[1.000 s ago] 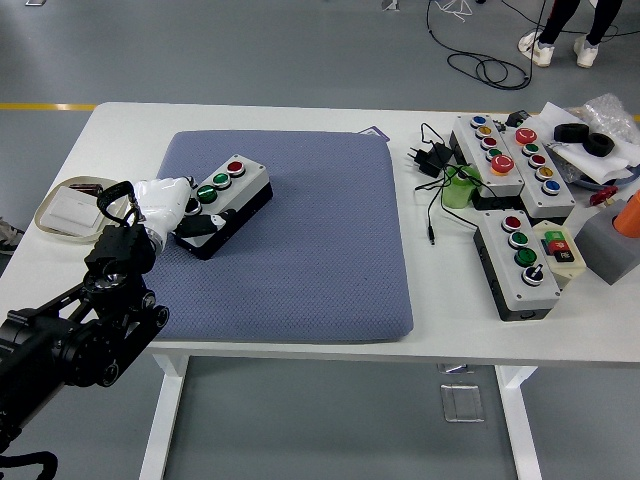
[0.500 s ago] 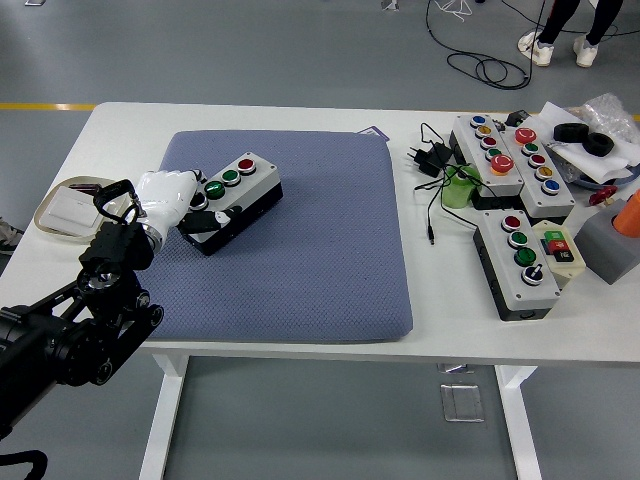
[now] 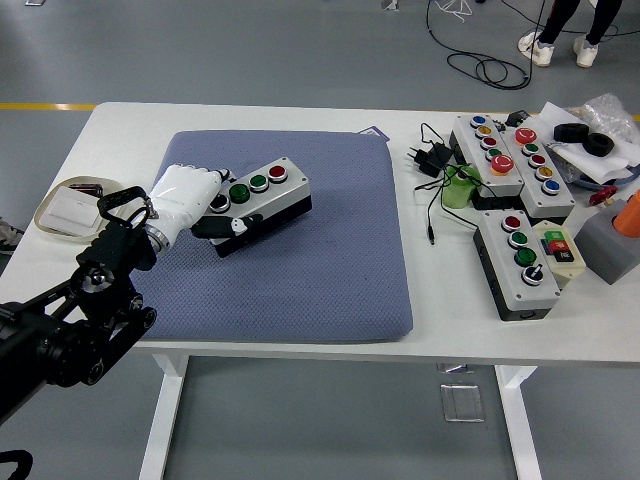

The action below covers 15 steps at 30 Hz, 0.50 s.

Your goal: Pick up the button,place it on the desk,press the button,press the button

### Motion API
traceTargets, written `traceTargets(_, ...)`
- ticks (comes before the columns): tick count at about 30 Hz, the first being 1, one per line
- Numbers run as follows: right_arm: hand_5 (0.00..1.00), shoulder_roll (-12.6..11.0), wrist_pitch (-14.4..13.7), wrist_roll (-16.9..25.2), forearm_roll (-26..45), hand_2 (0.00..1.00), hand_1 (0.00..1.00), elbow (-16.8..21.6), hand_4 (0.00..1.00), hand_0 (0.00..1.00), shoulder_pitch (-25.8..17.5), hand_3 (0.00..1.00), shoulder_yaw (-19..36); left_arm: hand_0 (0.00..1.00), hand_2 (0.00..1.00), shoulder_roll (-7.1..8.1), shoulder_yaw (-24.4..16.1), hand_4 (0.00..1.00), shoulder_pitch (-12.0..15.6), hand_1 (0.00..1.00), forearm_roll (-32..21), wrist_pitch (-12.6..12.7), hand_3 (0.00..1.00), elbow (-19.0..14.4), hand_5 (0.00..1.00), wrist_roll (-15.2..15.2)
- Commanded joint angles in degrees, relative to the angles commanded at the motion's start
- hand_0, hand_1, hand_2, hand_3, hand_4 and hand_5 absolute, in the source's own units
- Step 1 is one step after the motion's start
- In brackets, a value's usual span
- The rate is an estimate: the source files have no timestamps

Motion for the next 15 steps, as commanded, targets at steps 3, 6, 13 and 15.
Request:
traceTargets(3, 0.231, 0.0, 0.0, 0.0, -0.1, 0.661, 0.639, 0.0, 0.358, 0.665, 0.0, 0.575, 0.0, 0.055, 0.002, 0.33, 0.1, 0.402, -0.6, 0.002, 0.0, 1.5, 0.127, 0.9, 0.002, -4.4)
traceTargets(6, 0.231, 0.1, 0.0, 0.0, 0.0, 0.661, 0.639, 0.0, 0.358, 0.665, 0.0, 0.575, 0.0, 0.055, 0.002, 0.68, -0.6, 0.402, -1.2, 0.002, 0.0, 3.2, 0.127, 2.4, 0.002, -9.9)
traceTargets(13, 0.231, 0.1, 0.0, 0.0, 0.0, 0.661, 0.64, 0.0, 0.358, 0.666, 0.1, 0.575, 0.0, 0.058, 0.002, 1.87, 1.3, 0.414, -3.4, 0.002, 0.0, 3.4, 0.124, 4.2, 0.002, -21.7)
traceTargets(15, 0.231, 0.1, 0.0, 0.0, 0.0, 0.661, 0.64, 0.0, 0.357, 0.665, 0.1, 0.575, -0.1, 0.062, 0.002, 2.37, 3.4, 0.426, -4.5, 0.002, 0.0, 3.5, 0.124, 4.5, 0.002, -24.2)
